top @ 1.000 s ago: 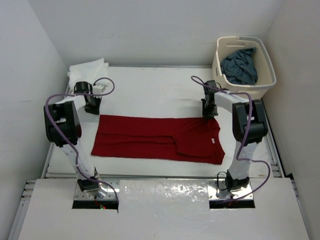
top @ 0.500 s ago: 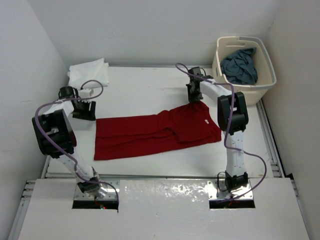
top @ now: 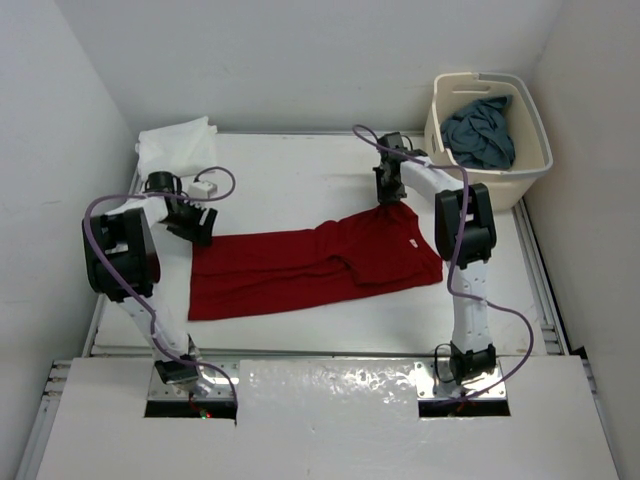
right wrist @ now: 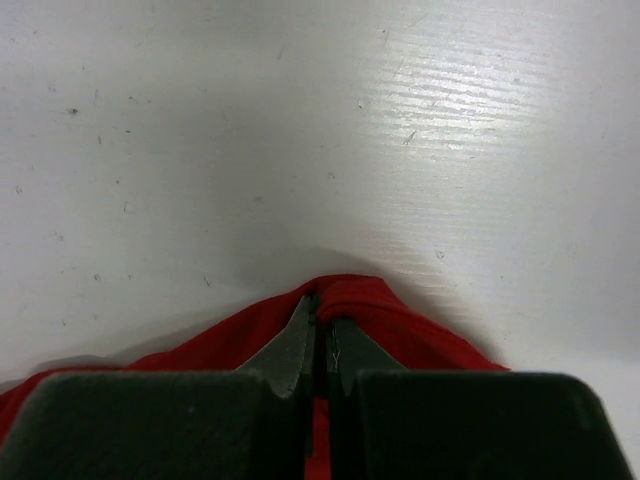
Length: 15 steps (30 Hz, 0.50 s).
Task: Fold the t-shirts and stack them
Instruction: Rotate the tshirt 90 degrees
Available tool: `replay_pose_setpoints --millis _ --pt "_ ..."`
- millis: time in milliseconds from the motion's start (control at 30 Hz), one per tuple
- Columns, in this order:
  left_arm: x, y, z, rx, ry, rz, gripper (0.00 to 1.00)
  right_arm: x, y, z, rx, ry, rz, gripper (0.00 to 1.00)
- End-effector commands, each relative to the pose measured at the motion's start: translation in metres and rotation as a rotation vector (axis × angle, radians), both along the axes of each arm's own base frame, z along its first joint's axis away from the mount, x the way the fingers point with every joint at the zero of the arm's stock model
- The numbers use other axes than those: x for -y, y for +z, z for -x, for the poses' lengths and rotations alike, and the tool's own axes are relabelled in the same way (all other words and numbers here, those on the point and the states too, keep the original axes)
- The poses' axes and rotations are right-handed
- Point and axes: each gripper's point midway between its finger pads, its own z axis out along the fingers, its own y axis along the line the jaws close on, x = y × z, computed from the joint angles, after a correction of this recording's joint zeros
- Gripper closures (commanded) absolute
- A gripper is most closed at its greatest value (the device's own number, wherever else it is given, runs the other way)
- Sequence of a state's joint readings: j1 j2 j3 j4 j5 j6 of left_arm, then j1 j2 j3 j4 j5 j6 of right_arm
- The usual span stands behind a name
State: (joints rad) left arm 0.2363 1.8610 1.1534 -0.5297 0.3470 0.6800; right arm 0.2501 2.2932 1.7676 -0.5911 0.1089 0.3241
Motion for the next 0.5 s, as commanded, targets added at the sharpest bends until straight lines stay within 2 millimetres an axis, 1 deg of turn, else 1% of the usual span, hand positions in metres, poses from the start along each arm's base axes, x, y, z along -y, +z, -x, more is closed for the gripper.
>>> replay_pose_setpoints --millis 0,33,67,100,133,167,200,233,267,300,333,367,400,433,467 --pt "-0.004 -0.017 0.008 -0.047 0.018 -0.008 0.36 0.004 0.013 -0.018 0.051 -0.015 0.017 1.0" --pt "-0.003 -0.025 0.01 -0.072 0.033 0.003 0.59 0.005 0.014 -0.022 0.057 -0.021 0.02 1.0" --pt "-0.002 -0.028 0.012 -0.087 0.039 0.008 0.76 0.006 0.009 -0.022 0.048 -0.025 0.026 1.0" --pt "-0.003 -0.031 0.016 -0.104 0.047 0.006 0.91 0.009 0.008 -0.025 0.049 -0.029 0.032 1.0" --pt "-0.005 -0.032 0.019 -0.111 0.059 -0.002 1.0 0.008 0.013 -0.034 0.07 -0.035 0.024 1.0" --pt "-0.007 -0.033 0.022 -0.118 0.066 -0.011 1.0 0.007 0.004 -0.036 0.056 -0.037 0.022 1.0" --pt "-0.013 -0.035 0.03 -0.136 0.081 -0.031 1.0 0.006 0.005 -0.043 0.067 -0.041 0.014 1.0" --pt "-0.017 -0.033 0.037 -0.15 0.09 -0.039 1.0 0.0 0.016 -0.059 0.109 -0.043 -0.011 1.0" --pt "-0.019 -0.033 0.042 -0.162 0.099 -0.041 1.0 -0.003 0.005 -0.067 0.111 -0.046 -0.023 1.0" --pt "-0.021 -0.035 0.052 -0.187 0.11 -0.04 1.0 -0.009 0.007 -0.077 0.139 -0.046 -0.049 1.0" --pt "-0.019 -0.033 0.063 -0.216 0.112 -0.029 1.0 -0.021 0.021 -0.094 0.189 -0.058 -0.107 1.0" --pt "-0.016 -0.033 0.07 -0.232 0.101 -0.02 1.0 -0.028 0.025 -0.109 0.243 -0.069 -0.147 1.0" --pt "-0.009 -0.032 0.082 -0.257 0.086 0.002 1.0 -0.04 0.032 -0.129 0.311 -0.093 -0.22 1.0" --pt "-0.005 -0.032 0.088 -0.271 0.075 0.019 1.0 -0.043 0.028 -0.13 0.306 -0.115 -0.236 1.0" --pt "-0.002 -0.032 0.093 -0.28 0.063 0.028 1.0 -0.055 0.04 -0.148 0.385 -0.112 -0.299 1.0"
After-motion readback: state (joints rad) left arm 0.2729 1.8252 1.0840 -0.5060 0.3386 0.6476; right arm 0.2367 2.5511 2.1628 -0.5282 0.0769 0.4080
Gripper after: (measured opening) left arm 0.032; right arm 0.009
